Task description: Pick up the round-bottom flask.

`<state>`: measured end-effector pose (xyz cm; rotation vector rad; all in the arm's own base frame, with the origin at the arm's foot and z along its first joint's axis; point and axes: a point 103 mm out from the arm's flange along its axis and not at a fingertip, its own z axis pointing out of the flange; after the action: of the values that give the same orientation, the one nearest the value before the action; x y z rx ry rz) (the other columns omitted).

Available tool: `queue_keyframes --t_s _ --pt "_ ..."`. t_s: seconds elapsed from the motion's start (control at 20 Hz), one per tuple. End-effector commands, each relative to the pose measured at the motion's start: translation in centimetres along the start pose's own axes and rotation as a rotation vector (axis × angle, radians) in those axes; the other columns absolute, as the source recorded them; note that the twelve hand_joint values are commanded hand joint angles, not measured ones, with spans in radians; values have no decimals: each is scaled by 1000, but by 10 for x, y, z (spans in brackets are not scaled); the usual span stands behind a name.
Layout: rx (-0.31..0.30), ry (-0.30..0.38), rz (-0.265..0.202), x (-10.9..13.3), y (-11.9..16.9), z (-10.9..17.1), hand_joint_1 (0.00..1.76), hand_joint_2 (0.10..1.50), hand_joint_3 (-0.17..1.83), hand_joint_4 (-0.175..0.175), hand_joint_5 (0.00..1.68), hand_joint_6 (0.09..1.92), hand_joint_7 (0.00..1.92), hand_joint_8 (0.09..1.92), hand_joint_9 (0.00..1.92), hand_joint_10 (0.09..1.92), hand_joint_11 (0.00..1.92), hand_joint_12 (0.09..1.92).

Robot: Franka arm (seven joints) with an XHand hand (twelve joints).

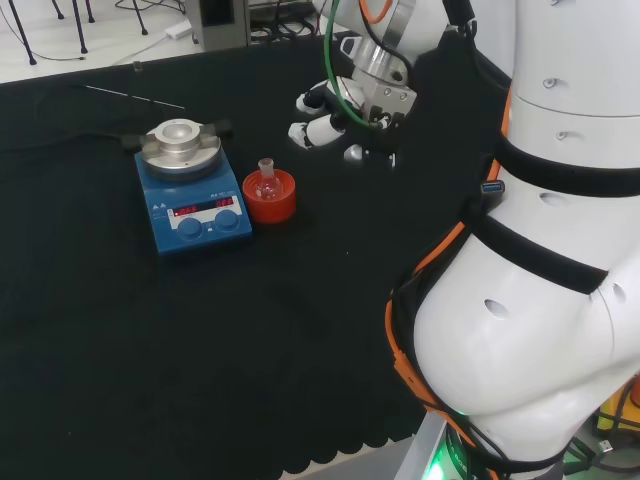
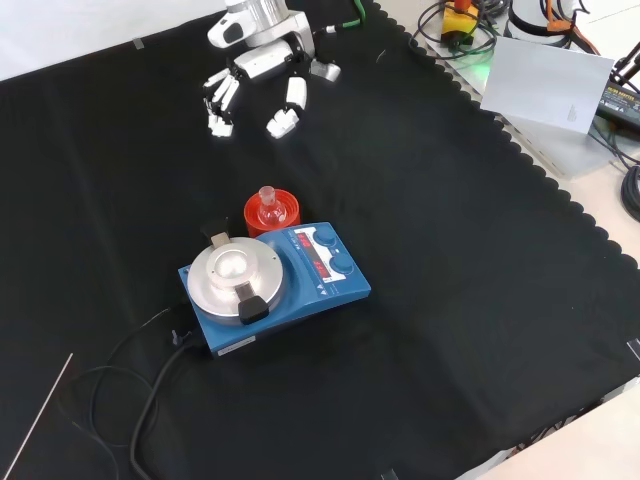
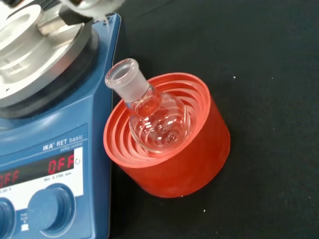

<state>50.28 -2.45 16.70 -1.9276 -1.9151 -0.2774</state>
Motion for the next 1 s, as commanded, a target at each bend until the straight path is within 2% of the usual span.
queue_keyframes --t_s 0.05,0.3,0.5,0.65,1.0 --pt "25 10 -8 1 2 16 823 658 722 -39 579 169 353 628 466 619 0 1314" --pt "58 37 -2 2 9 27 823 646 729 -36 569 168 334 622 449 615 0 1294" --pt "43 74 -1 -1 13 34 818 628 730 -31 535 153 290 610 423 613 0 1263" --pt "66 128 -7 -3 17 40 823 618 725 -29 535 152 282 609 418 614 0 1256" --pt "65 161 -19 -1 22 52 851 592 712 -20 552 158 279 611 409 616 0 1249"
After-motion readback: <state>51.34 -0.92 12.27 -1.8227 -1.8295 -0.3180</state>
